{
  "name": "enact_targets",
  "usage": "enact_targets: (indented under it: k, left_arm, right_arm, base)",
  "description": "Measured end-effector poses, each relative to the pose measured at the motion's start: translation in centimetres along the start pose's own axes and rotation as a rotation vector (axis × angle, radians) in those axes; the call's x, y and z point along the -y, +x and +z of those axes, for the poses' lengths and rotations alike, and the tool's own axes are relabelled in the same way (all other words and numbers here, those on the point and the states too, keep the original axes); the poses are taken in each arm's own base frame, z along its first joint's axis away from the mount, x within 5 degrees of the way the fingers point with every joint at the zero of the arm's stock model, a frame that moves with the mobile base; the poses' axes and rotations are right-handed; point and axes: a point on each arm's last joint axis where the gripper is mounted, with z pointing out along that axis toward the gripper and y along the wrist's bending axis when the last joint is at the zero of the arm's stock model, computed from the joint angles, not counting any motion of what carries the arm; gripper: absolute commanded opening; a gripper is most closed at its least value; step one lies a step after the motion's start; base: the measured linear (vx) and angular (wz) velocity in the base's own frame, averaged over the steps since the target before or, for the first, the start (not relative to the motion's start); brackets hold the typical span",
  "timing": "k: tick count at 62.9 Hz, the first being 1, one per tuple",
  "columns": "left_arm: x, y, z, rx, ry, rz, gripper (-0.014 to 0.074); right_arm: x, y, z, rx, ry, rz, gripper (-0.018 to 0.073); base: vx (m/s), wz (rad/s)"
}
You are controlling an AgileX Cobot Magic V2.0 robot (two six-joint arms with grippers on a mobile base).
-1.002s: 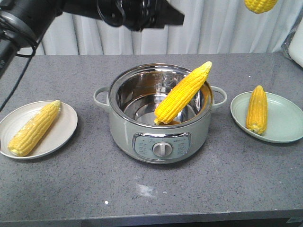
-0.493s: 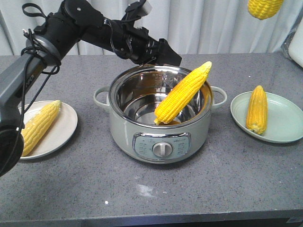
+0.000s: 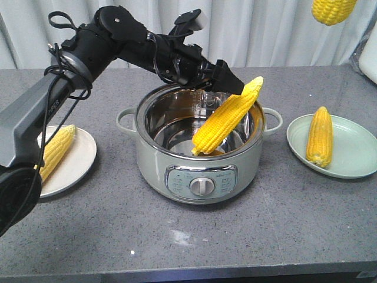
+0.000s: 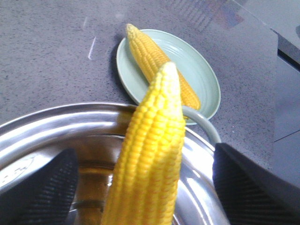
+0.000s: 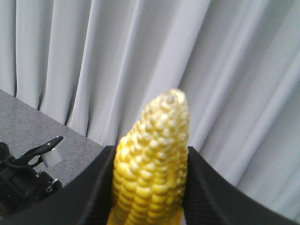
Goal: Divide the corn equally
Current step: 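Reach the left gripper down to the last cob in the pot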
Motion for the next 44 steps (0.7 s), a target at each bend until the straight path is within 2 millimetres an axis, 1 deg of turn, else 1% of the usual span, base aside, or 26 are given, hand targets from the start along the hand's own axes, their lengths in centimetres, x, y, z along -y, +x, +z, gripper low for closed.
enact_targets:
  k: [10, 26, 44]
  left_arm:
    - [0.1, 0.0, 0.2, -0.002, 0.003, 0.015, 0.0573]
    - [-0.9, 0.9, 1.3, -0.032, 0.008, 0.005, 0.0573]
    - [-0.9, 1.0, 1.3, -0.04, 0.011, 0.024, 0.0573]
  right_arm:
    - [0.0, 0.0, 0.0, 0.0, 0.0, 0.0, -0.0006]
    - [-0.1, 0.2, 0.0, -0.017, -0.015, -0.001, -0.0006]
    - [-0.1, 0.2, 0.0, -0.017, -0.015, -0.001, -0.0006]
  base:
    - [0.0, 0.0]
    - [0.0, 0.0]
    - [0.0, 0.0]
